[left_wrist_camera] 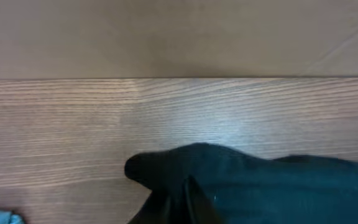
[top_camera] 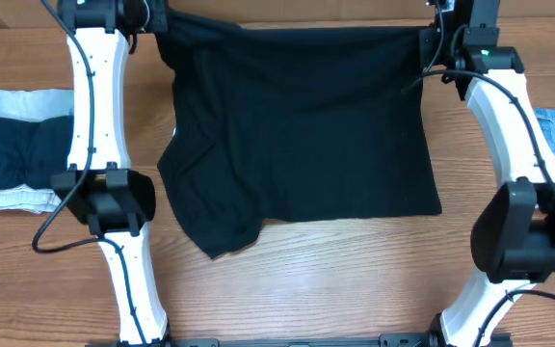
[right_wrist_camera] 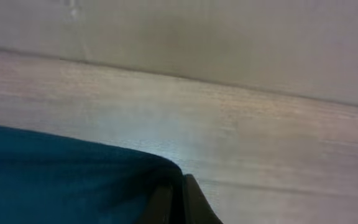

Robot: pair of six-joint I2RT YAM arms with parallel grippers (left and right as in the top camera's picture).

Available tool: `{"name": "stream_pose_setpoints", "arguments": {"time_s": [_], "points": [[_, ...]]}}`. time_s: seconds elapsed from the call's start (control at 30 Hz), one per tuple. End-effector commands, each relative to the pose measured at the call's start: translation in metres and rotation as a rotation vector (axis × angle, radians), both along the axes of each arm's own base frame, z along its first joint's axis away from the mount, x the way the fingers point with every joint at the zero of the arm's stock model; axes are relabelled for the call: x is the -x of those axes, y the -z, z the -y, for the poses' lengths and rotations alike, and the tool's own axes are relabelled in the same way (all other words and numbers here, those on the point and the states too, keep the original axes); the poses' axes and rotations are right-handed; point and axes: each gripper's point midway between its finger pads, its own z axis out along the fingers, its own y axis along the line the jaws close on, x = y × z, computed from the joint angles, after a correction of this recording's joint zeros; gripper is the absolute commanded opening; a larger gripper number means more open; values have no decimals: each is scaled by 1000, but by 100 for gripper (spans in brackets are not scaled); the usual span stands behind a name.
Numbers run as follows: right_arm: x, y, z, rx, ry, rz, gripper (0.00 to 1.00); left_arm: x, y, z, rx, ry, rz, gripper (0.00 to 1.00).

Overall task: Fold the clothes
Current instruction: 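Lower the shirt flat onto the table and release both grippers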

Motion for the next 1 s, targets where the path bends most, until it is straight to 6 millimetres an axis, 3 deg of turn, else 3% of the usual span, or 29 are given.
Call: {"name": "stream_pose_setpoints", "arguments": {"time_s": [0.0,0.07,0.1,0.13,0.17,0.23,0.33,0.43,0.53,0.6,0.63,0.7,0.73,0.8,0.9,0.97], "points": [[-14,-1,13,9,37,49,7,-8,-2,-1,-17,6,32,25],[-21,-8,20,13,52,97,32,-11,-6,-6,-37,-13,48,42],[-24,-13,25,21,66,116,49,-10,-7,-10,-50,-28,49,49],[-25,-15,30,33,86,129,71,-10,-8,-12,-58,-35,48,50],[-23,-17,41,64,132,130,79,-8,-11,-13,-60,-37,47,51],[-17,-10,48,91,166,95,84,-3,-19,-12,-60,-37,47,54],[3,16,47,24,220,-29,91,16,-29,-6,-53,-23,6,55],[30,43,43,-75,303,-167,95,39,-23,7,-36,9,-83,56],[60,67,18,-217,287,-332,95,63,-20,24,-13,51,-162,40],[74,70,-4,-315,224,-413,86,82,-45,35,-5,69,-149,33],[82,64,-13,-355,195,-437,81,94,-64,40,-7,78,-124,33],[90,46,-19,-376,167,-427,81,119,-105,46,-35,83,-57,33],[99,22,-19,-378,159,-392,82,142,-134,47,-60,61,-10,34],[114,-22,-22,-379,141,-316,85,187,-173,49,-67,20,45,37],[153,-77,-24,-385,132,-240,93,230,-209,69,3,50,119,41],[174,-87,-25,-408,160,-257,96,244,-214,80,22,71,122,43]]}}
